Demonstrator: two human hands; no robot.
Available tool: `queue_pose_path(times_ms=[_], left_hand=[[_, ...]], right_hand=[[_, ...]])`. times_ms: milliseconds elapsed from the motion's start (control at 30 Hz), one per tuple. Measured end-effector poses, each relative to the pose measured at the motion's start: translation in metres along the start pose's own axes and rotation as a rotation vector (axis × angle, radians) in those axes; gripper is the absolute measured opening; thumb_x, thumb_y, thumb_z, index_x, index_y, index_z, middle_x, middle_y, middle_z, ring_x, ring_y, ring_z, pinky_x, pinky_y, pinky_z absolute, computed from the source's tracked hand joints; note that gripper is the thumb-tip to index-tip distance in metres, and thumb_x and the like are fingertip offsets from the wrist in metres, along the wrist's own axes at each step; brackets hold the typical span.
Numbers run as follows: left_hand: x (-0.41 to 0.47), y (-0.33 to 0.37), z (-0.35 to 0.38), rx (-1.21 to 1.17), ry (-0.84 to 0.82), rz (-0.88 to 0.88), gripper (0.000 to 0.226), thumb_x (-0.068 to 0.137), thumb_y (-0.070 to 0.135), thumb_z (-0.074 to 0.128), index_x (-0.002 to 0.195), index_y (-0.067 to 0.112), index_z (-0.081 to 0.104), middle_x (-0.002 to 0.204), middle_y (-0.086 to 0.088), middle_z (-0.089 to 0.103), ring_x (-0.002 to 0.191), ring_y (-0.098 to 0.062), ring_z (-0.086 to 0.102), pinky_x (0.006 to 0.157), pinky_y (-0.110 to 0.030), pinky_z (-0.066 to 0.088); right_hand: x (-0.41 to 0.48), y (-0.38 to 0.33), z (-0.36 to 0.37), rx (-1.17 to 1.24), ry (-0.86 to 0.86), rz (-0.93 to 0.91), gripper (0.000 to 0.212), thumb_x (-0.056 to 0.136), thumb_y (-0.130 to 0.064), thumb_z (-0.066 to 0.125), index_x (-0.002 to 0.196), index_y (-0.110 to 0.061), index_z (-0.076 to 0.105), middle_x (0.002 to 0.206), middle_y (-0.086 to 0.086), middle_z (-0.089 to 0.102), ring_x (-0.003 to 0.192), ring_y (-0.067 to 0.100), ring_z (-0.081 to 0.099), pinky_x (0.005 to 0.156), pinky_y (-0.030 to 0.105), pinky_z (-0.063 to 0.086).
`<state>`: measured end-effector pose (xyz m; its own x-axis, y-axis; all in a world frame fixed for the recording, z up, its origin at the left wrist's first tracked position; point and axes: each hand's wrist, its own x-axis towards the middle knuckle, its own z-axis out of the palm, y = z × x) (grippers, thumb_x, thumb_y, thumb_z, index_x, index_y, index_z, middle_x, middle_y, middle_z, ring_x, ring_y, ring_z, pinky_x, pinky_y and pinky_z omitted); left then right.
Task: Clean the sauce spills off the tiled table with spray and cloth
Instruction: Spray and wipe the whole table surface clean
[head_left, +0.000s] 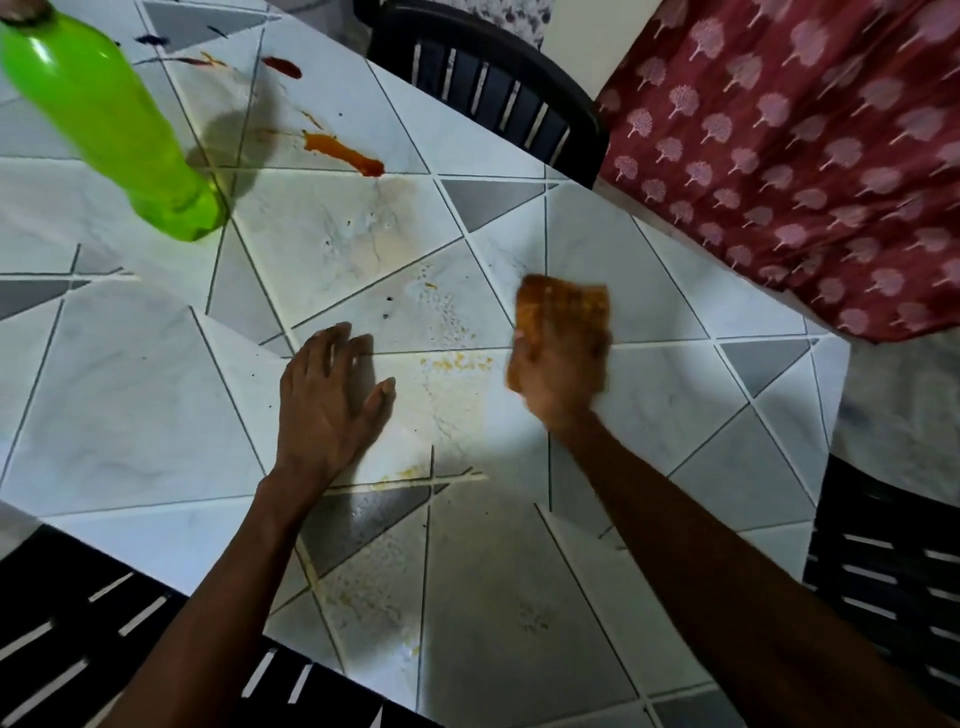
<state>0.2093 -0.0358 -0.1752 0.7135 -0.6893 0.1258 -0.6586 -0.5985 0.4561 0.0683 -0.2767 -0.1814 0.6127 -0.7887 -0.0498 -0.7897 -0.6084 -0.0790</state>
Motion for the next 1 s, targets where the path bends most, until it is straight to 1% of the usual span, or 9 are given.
queue_pose_path(times_ms=[133, 333, 400, 467, 600, 667, 733, 833, 1000], left_hand=[[0.002, -0.013, -0.01, 0.011, 0.052, -0.031, 0.063, 0.089, 0.051, 0.056, 0.136, 0.009, 0.051, 0.142, -0.015, 0.049, 0.129, -0.034, 0.047, 0.107, -0.045, 0.04], [0.007, -0.035, -0.011, 0.013, -0.018, -0.045, 0.062, 0.087, 0.055, 0.057, 0.131, 0.011, 0.056, 0.136, -0.011, 0.053, 0.12, -0.033, 0.053, 0.099, -0.045, 0.045], [0.008, -0.038, -0.01, 0.045, -0.023, -0.034, 0.061, 0.086, 0.055, 0.058, 0.131, 0.013, 0.056, 0.135, -0.008, 0.053, 0.118, -0.032, 0.053, 0.098, -0.044, 0.045], [0.008, -0.04, -0.009, 0.079, -0.029, -0.029, 0.062, 0.086, 0.055, 0.058, 0.132, 0.013, 0.055, 0.135, -0.008, 0.053, 0.118, -0.031, 0.053, 0.098, -0.043, 0.044], [0.009, -0.039, -0.011, 0.101, -0.047, -0.043, 0.06, 0.086, 0.053, 0.058, 0.131, 0.013, 0.057, 0.134, -0.008, 0.055, 0.117, -0.031, 0.054, 0.097, -0.043, 0.045], [0.011, -0.039, -0.014, 0.068, -0.054, -0.042, 0.055, 0.088, 0.051, 0.057, 0.128, 0.013, 0.059, 0.132, -0.007, 0.057, 0.114, -0.03, 0.056, 0.095, -0.041, 0.047], [0.013, -0.041, -0.022, 0.006, -0.059, -0.029, 0.05, 0.091, 0.046, 0.055, 0.127, 0.012, 0.061, 0.13, -0.006, 0.058, 0.111, -0.029, 0.059, 0.093, -0.039, 0.048], [0.014, -0.048, -0.032, -0.027, -0.044, 0.0, 0.046, 0.092, 0.041, 0.056, 0.126, 0.011, 0.061, 0.126, -0.006, 0.061, 0.108, -0.027, 0.06, 0.092, -0.036, 0.049], [0.006, -0.06, -0.031, -0.029, -0.003, -0.032, 0.045, 0.089, 0.038, 0.062, 0.123, 0.009, 0.063, 0.128, -0.006, 0.062, 0.111, -0.025, 0.06, 0.096, -0.033, 0.047]], right_hand=[[-0.046, -0.058, 0.002, 0.011, -0.032, -0.325, 0.074, 0.096, -0.055, 0.035, 0.161, -0.026, 0.014, 0.168, 0.01, 0.012, 0.154, 0.041, 0.007, 0.123, 0.059, 0.01], [-0.112, 0.049, -0.006, -0.005, -0.128, -0.867, 0.072, 0.09, -0.055, 0.056, 0.155, -0.033, 0.035, 0.164, 0.0, 0.029, 0.153, 0.029, 0.018, 0.12, 0.057, 0.019], [-0.084, 0.069, -0.007, -0.016, -0.132, -0.824, 0.073, 0.087, -0.052, 0.058, 0.154, -0.034, 0.037, 0.162, 0.002, 0.033, 0.153, 0.03, 0.018, 0.119, 0.059, 0.021], [-0.037, 0.057, -0.002, -0.027, -0.115, -0.618, 0.074, 0.089, -0.051, 0.052, 0.156, -0.032, 0.028, 0.163, 0.009, 0.03, 0.153, 0.035, 0.019, 0.116, 0.062, 0.026], [0.038, -0.058, -0.002, 0.012, -0.047, -0.027, 0.077, 0.095, -0.056, 0.039, 0.16, -0.019, 0.018, 0.163, 0.019, 0.023, 0.149, 0.046, 0.019, 0.119, 0.063, 0.018], [0.039, -0.109, -0.001, 0.055, -0.07, -0.005, 0.078, 0.096, -0.059, 0.028, 0.16, -0.017, 0.016, 0.165, 0.019, 0.018, 0.151, 0.045, 0.014, 0.121, 0.062, 0.009], [0.011, -0.128, 0.002, 0.02, -0.082, -0.278, 0.079, 0.093, -0.061, 0.019, 0.161, -0.021, 0.015, 0.167, 0.014, 0.014, 0.152, 0.043, 0.01, 0.122, 0.061, 0.009], [-0.046, -0.09, 0.002, -0.042, -0.107, -0.746, 0.075, 0.092, -0.054, 0.04, 0.16, -0.027, 0.022, 0.168, 0.005, 0.015, 0.154, 0.035, 0.01, 0.122, 0.058, 0.014], [-0.048, 0.013, -0.006, -0.094, -0.125, -0.973, 0.071, 0.09, -0.055, 0.051, 0.156, -0.032, 0.033, 0.164, 0.005, 0.029, 0.151, 0.033, 0.025, 0.12, 0.056, 0.02]])
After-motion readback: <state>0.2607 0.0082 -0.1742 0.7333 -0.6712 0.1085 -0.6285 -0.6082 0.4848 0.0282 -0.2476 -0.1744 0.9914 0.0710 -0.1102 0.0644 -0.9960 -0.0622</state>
